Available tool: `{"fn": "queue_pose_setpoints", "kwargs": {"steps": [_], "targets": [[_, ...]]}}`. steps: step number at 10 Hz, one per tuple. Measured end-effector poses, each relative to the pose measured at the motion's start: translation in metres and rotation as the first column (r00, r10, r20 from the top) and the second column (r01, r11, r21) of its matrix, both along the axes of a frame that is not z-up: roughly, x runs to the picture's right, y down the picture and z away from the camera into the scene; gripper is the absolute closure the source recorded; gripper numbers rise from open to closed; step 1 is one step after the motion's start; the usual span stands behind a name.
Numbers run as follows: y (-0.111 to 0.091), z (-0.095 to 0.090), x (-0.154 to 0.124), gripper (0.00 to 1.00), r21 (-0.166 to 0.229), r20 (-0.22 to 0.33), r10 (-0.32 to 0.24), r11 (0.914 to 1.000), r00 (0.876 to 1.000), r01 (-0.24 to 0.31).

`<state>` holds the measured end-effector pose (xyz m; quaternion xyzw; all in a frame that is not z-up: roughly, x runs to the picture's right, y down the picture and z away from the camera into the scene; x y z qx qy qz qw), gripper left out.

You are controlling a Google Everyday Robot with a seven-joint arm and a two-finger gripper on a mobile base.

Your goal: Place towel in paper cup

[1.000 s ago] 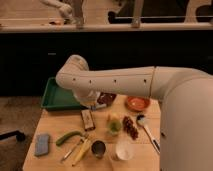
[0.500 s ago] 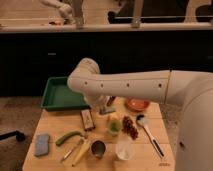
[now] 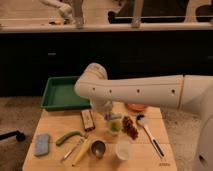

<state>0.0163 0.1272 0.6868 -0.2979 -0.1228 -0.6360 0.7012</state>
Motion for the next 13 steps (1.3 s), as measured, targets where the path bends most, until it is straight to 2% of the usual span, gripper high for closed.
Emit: {"fn": "queue_pose_setpoints", "kwargs": {"steps": [4, 13], "targets": [[0.021, -0.014, 0.015, 1.00, -0.005, -0.019, 0.031, 0.9995, 0.999, -0.031], [0.060, -0.031, 0.041, 1.00, -0.024, -0.046, 0.095, 0.9951, 0.994, -0.096]]}}
